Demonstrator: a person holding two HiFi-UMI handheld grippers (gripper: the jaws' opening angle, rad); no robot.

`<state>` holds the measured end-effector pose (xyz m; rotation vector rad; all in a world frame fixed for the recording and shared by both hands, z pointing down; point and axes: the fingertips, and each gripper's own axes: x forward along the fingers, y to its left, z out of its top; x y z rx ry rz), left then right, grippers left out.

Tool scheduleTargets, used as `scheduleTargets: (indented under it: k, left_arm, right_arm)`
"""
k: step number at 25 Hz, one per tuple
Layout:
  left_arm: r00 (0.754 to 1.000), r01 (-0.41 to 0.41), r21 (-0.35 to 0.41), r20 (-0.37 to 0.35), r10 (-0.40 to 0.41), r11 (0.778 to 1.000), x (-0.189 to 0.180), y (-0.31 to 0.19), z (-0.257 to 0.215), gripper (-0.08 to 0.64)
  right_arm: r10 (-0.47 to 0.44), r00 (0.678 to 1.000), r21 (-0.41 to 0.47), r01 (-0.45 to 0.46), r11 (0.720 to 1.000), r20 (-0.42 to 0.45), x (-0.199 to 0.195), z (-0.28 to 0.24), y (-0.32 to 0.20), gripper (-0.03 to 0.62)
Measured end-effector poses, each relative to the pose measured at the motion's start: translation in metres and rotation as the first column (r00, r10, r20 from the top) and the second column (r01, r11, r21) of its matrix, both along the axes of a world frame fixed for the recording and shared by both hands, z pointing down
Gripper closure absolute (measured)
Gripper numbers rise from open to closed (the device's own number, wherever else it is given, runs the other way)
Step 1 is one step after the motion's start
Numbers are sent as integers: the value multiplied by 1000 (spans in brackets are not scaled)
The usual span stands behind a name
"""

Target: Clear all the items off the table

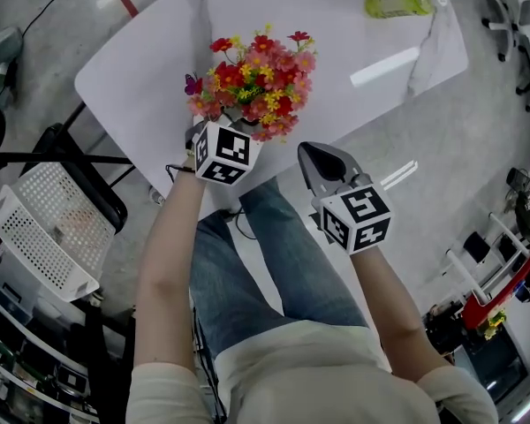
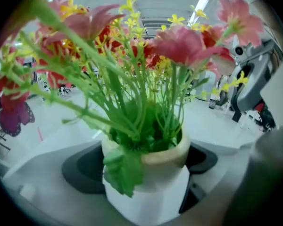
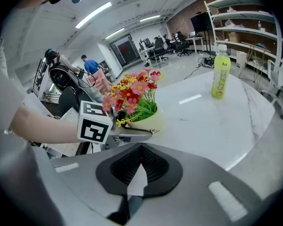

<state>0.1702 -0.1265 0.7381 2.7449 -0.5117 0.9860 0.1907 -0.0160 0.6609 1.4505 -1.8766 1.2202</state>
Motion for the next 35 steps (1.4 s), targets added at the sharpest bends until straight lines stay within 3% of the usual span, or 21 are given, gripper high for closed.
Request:
scheduleTargets:
  k: [8,21,26,35]
  left_arm:
    - [996,71,22,-60,-70,997,-34,5,-46,62]
    - [976,202,28,-94,-199,979,-97,19,-134,61]
    - [953,287,24,-108,-283,958,-122,25,-172,61]
    - [896,437,28,-99,-433,899,-185,43,-221,61]
  right_arm:
    - [-45,999,25,46,999,-20,-22,-22,4,594]
    - [-117,991,97,122,988,-57,-59,-90,-9,594]
    - [-155,986,124,162,979,-67,-73,-124,-10,594]
    - [-231,969,184,244,952,-88,-104,-169,-14,594]
